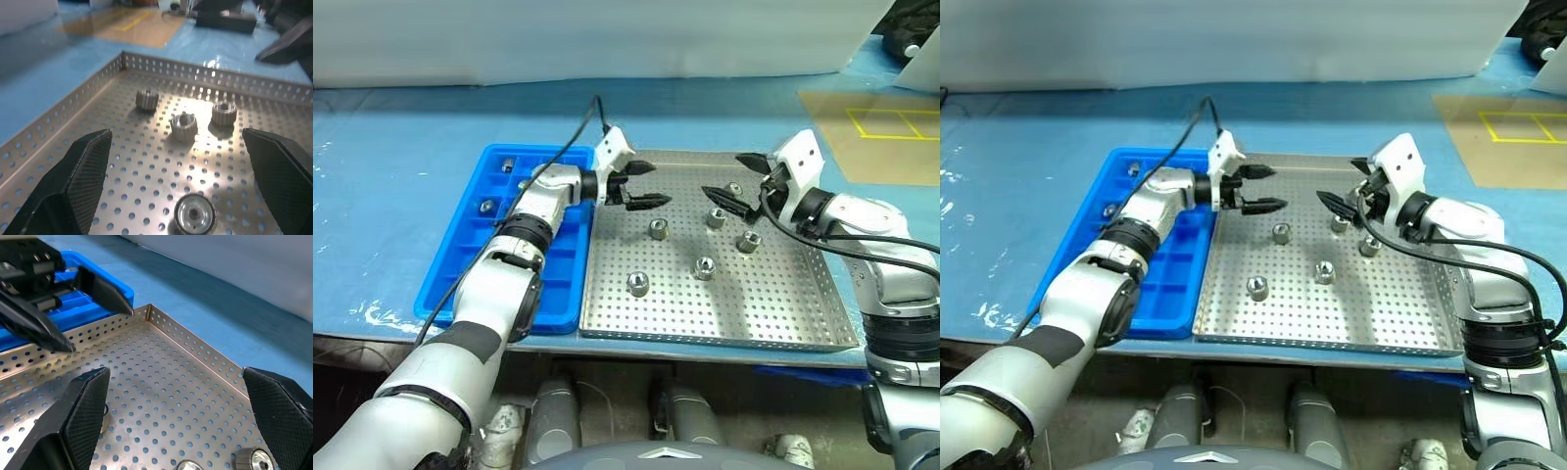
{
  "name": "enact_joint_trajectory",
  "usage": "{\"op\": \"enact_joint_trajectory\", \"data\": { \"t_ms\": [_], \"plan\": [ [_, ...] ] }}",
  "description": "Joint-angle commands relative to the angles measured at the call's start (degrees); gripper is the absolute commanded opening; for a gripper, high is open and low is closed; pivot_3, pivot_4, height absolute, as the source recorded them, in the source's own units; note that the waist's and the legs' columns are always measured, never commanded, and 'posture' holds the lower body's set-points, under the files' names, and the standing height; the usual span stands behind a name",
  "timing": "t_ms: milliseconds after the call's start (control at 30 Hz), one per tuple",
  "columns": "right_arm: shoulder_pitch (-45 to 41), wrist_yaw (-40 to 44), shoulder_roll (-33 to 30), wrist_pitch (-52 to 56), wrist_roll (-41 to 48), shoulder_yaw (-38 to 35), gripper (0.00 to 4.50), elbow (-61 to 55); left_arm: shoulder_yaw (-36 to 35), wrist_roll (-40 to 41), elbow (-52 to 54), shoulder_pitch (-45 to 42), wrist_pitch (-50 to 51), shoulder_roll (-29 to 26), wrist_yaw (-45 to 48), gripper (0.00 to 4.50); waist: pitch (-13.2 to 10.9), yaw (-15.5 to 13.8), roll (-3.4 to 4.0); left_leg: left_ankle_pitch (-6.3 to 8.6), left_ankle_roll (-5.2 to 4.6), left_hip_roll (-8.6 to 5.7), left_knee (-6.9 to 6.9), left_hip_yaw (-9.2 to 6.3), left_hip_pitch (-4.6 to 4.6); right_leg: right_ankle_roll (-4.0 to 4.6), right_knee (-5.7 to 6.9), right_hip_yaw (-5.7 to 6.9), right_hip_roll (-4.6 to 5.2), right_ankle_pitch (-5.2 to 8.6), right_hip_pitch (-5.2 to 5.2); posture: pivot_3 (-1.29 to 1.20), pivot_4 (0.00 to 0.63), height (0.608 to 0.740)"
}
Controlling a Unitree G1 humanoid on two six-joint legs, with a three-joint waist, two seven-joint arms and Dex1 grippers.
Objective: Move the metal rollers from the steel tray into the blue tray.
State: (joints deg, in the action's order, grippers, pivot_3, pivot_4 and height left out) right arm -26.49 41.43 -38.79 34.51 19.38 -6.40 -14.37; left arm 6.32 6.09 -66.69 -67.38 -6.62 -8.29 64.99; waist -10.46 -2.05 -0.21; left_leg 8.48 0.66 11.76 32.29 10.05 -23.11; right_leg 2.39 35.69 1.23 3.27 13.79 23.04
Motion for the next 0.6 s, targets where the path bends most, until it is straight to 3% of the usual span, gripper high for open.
{"op": "enact_joint_trajectory", "data": {
  "t_ms": [33,300,600],
  "plan": [
    [1.7,-2.5,0.5,2.3,2.2,-2.4,4.47,-6.6,1.6,-5.0,-5.3,-3.5,-2.3,2.1,-4.7,4.5,0.0,0.2,0.0,0.01,-0.02,-0.01,0.02,0.0,-0.01,-0.01,0.0,0.0,0.02,-0.01,-0.01,-0.41,0.15,0.74],
    [5.5,-7.0,1.0,7.4,5.0,-3.6,4.47,-15.4,2.7,-11.7,-10.0,-3.8,0.1,5.8,-11.0,4.5,0.0,1.3,0.0,0.03,-0.07,0.0,0.16,0.01,-0.02,0.15,-0.02,-0.03,0.09,0.09,-0.05,-0.49,0.15,0.74],
    [8.3,-9.9,0.4,9.4,5.5,-5.4,4.47,-18.9,1.0,-14.0,-11.1,-2.5,4.2,8.0,-19.5,4.5,0.0,2.2,0.0,0.05,-0.1,-0.02,0.23,0.01,-0.03,0.14,-0.06,-0.04,0.06,0.09,-0.07,-0.54,0.15,0.74]
  ]
}}
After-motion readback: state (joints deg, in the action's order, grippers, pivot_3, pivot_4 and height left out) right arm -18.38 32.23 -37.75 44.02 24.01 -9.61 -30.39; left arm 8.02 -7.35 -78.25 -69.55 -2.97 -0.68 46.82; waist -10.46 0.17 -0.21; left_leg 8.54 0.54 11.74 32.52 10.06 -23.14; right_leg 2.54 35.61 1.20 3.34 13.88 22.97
